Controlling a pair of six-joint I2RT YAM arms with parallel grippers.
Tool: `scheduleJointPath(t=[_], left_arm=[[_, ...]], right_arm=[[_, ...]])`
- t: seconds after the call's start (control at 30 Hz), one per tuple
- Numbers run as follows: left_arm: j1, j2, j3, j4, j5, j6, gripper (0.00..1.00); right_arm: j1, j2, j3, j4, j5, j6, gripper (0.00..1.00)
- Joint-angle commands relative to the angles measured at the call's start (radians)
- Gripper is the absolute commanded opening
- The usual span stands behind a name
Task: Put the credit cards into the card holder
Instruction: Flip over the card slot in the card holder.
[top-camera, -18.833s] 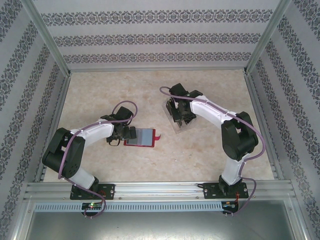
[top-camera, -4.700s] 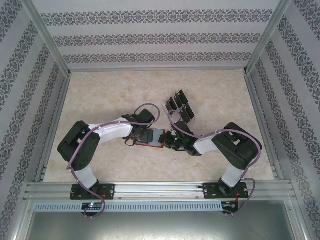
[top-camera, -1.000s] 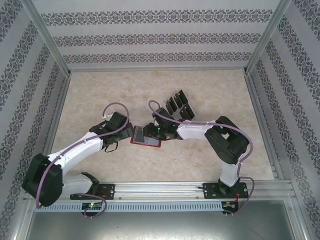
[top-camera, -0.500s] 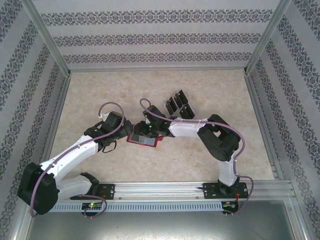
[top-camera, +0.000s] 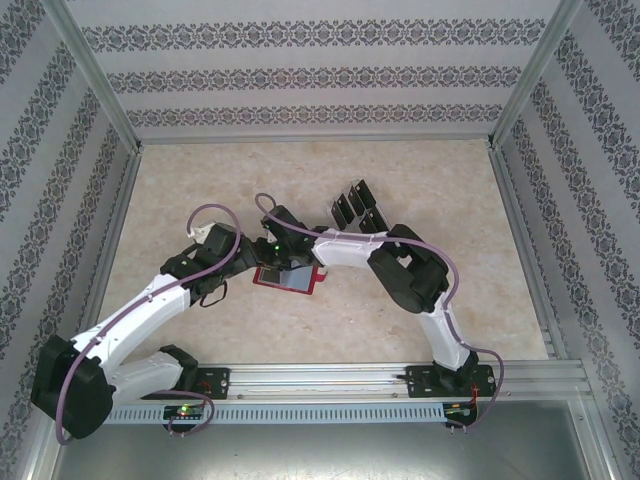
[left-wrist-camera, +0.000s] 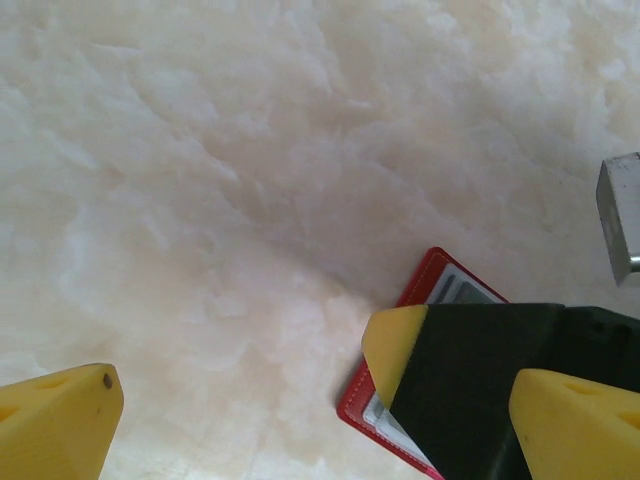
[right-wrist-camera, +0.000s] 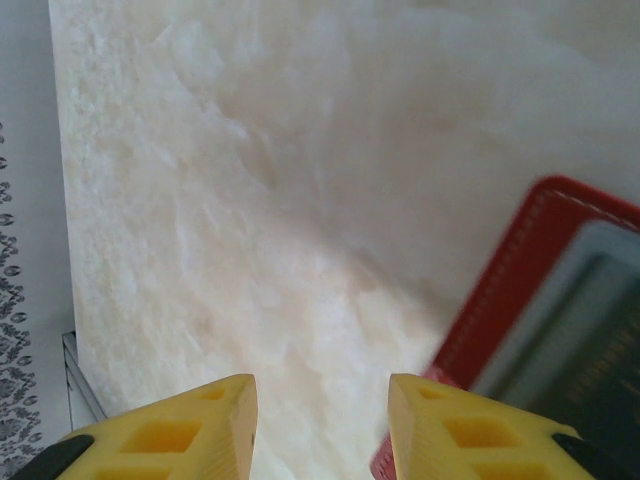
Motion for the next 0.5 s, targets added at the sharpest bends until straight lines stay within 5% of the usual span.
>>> scheduleJointPath(t=[0.0, 0.47], left_arm=[[-0.001, -0.018, 0.035, -0.041, 0.008, -0.013, 1.0], [-0.001, -0.06, 0.045, -0.087, -0.009, -0.001, 1.0]], right_arm=[[0.016, 0.024, 0.088, 0.015, -0.041, 0.006, 0.4], [-0.071, 0.013, 0.331, -0.042, -0.067, -0.013, 0.4]])
